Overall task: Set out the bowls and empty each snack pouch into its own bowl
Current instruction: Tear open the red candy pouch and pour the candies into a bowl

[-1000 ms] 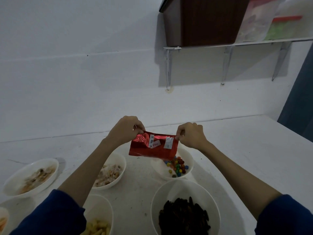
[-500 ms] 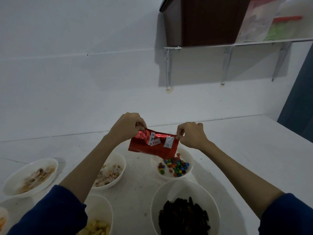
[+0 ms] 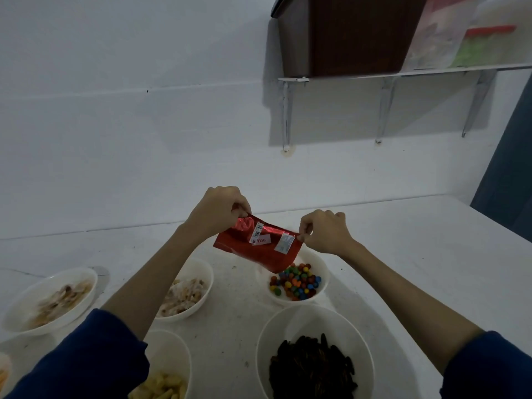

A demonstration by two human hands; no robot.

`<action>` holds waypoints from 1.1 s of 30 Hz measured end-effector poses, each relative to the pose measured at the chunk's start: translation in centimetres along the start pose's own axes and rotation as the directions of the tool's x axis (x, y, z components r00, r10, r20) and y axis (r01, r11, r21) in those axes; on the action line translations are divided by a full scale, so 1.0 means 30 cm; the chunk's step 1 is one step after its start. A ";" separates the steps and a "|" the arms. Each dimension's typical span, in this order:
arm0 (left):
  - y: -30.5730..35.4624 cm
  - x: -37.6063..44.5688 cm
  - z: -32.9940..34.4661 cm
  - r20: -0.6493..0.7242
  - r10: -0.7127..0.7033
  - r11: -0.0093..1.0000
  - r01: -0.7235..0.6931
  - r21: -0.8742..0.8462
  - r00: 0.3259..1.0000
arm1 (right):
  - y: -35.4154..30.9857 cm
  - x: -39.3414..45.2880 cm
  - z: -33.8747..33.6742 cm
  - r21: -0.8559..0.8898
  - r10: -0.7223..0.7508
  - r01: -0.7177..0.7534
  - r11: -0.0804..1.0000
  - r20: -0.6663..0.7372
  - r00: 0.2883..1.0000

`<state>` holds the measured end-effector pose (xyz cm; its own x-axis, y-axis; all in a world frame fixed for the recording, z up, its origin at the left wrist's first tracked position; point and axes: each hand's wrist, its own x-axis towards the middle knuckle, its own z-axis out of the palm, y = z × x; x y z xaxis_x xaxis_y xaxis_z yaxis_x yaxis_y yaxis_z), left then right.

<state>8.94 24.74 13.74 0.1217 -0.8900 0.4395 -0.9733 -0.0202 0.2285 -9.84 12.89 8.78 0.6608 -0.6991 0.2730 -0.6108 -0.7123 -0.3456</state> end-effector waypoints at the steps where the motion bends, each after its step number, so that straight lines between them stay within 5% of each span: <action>1: 0.001 0.004 0.001 -0.001 0.009 1.000 -0.009 0.016 1.000 | 0.000 -0.002 0.001 -0.003 -0.001 0.001 1.000 0.008 1.000; 15: 0.147 0.097 0.017 0.189 0.092 0.962 -0.136 0.237 0.978 | 0.004 -0.034 0.033 0.149 0.031 -0.045 0.988 0.097 0.995; 17: 0.130 0.091 0.038 0.097 0.080 0.990 -0.090 0.105 0.992 | 0.012 -0.038 0.033 0.276 0.096 -0.107 0.955 0.052 0.994; 20: 0.070 0.045 0.059 -0.024 -0.126 0.959 0.116 -0.258 0.992 | 0.062 -0.057 0.031 0.514 0.254 -0.244 0.822 0.052 0.966; 22: 0.036 0.002 0.077 0.088 -0.308 0.819 0.311 -0.482 0.947 | 0.088 -0.073 0.037 0.598 0.256 -0.268 0.755 0.107 0.961; 24: 0.015 -0.026 0.109 0.240 -0.330 0.633 0.403 -0.661 0.913 | 0.101 -0.080 0.052 0.601 0.221 -0.262 0.755 0.143 0.965; 27: 0.032 -0.031 0.138 0.196 -0.270 0.524 0.315 -0.791 0.943 | 0.106 -0.081 0.047 0.592 0.185 -0.276 0.757 0.211 0.960; 33: 0.052 -0.006 0.143 0.110 -0.258 0.584 0.246 -0.773 0.960 | 0.056 -0.066 -0.038 0.810 0.107 -0.145 0.569 0.102 0.989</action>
<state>6.56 22.92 10.28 0.3468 -0.8990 0.2675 -0.3885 0.1219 0.9133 -12.68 13.01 8.69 0.6327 -0.7612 0.1419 -0.0900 -0.2543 -0.9629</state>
